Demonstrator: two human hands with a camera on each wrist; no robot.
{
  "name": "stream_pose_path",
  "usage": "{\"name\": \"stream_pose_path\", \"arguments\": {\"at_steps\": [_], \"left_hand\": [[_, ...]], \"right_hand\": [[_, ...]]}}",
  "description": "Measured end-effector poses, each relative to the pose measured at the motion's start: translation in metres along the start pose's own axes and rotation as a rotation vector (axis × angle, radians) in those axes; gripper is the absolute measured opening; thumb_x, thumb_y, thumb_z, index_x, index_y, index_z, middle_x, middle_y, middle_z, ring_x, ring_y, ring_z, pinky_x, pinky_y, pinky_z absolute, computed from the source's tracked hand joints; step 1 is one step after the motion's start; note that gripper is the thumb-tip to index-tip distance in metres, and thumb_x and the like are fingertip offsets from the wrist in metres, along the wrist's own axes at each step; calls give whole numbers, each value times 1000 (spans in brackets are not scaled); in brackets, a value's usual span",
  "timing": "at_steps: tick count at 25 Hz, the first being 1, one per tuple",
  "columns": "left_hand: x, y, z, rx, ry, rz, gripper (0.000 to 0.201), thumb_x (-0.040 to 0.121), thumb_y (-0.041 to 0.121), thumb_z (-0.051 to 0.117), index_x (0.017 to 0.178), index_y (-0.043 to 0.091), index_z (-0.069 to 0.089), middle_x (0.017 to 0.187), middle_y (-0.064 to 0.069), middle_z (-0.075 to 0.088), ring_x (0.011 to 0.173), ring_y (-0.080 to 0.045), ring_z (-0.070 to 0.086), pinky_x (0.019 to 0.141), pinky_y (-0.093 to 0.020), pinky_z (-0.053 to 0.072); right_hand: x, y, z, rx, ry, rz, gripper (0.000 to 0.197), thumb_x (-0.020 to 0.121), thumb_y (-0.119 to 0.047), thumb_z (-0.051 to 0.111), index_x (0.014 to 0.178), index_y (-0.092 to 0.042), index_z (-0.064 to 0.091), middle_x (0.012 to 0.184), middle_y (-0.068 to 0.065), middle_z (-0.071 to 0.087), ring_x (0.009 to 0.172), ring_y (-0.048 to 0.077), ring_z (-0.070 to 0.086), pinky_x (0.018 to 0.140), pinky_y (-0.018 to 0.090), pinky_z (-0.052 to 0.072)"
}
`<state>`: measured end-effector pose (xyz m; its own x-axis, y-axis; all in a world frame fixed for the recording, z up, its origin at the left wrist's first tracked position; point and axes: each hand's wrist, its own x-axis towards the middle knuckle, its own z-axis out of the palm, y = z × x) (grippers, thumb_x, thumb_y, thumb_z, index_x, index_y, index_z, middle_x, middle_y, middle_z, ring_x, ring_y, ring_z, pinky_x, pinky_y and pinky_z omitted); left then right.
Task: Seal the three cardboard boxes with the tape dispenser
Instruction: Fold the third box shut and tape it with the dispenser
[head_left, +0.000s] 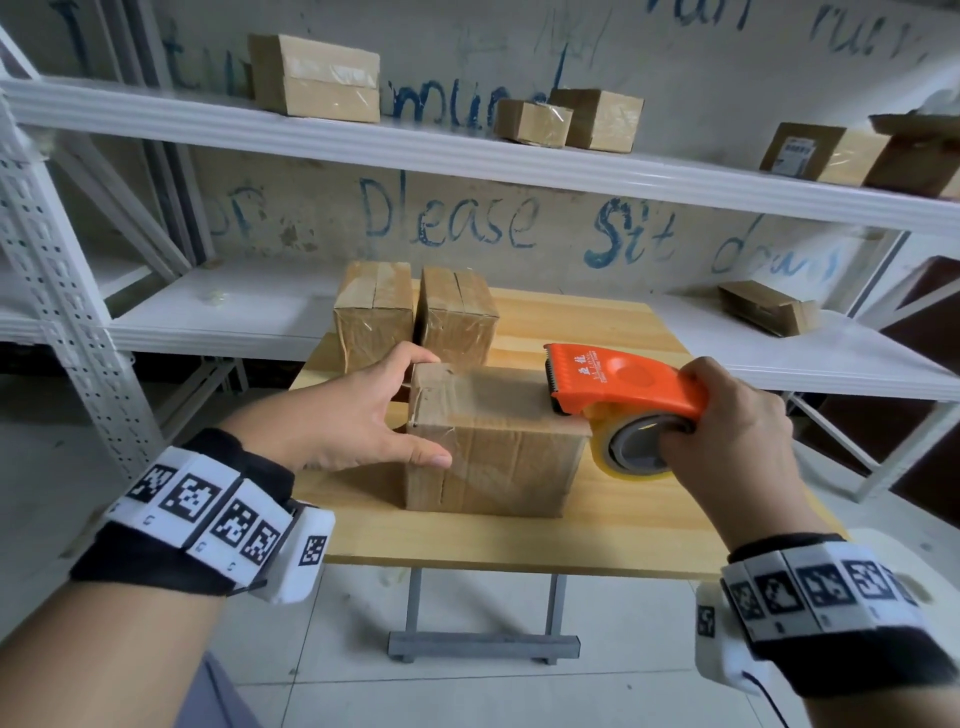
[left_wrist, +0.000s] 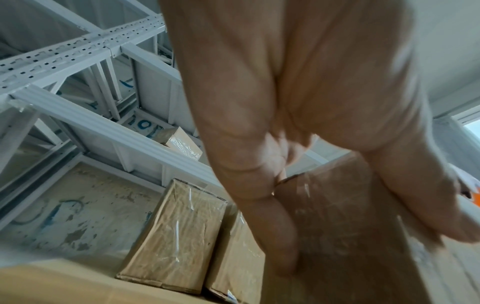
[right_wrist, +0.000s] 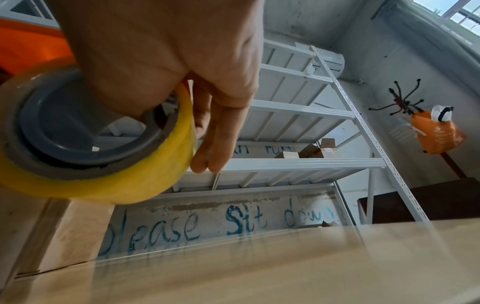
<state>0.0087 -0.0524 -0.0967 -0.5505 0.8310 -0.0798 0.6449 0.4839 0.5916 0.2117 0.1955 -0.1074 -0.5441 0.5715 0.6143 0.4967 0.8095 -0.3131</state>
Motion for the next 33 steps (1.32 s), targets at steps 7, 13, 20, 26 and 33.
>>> {"name": "stream_pose_path", "arguments": {"at_steps": [7, 13, 20, 26, 33], "left_hand": [[-3, -1, -3, -15, -22, -13, 98, 57, 68, 76, 137, 44, 25, 137, 12, 55, 126, -12, 53, 111, -41, 41], [-1, -4, -5, -60, -18, -13, 105, 50, 78, 80, 136, 46, 29, 141, 12, 53, 134, -11, 48, 116, -45, 37], [1, -6, -2, -90, -12, -9, 113, 36, 88, 76, 133, 52, 30, 137, 16, 55, 132, -9, 49, 115, -46, 37], [1, -7, -2, -55, 4, -10, 104, 46, 84, 78, 133, 56, 30, 132, 18, 58, 124, -10, 56, 110, -47, 43], [5, 1, -1, -53, -19, 14, 80, 78, 36, 85, 137, 40, 31, 119, 16, 60, 111, -5, 59, 105, -39, 46]], "right_hand": [[-1, 38, -15, -65, -92, 140, 29, 68, 6, 67, 94, -5, 64, 68, 10, 57, 71, 37, 54, 67, 41, 46], [-8, 50, -13, -67, -210, 180, 38, 68, 7, 65, 102, -10, 66, 73, 11, 59, 70, 33, 53, 64, 37, 45], [-6, 43, -14, -162, -218, 128, 47, 71, 15, 61, 111, -10, 64, 87, 12, 58, 72, 28, 46, 62, 34, 39], [-5, 8, 3, -268, -258, -9, 30, 87, 5, 47, 112, -9, 54, 89, 7, 47, 68, 26, 45, 60, 35, 38], [12, -5, 14, -302, -156, -96, 32, 82, 4, 59, 113, -6, 58, 99, 14, 53, 86, 35, 52, 67, 38, 38]]}}
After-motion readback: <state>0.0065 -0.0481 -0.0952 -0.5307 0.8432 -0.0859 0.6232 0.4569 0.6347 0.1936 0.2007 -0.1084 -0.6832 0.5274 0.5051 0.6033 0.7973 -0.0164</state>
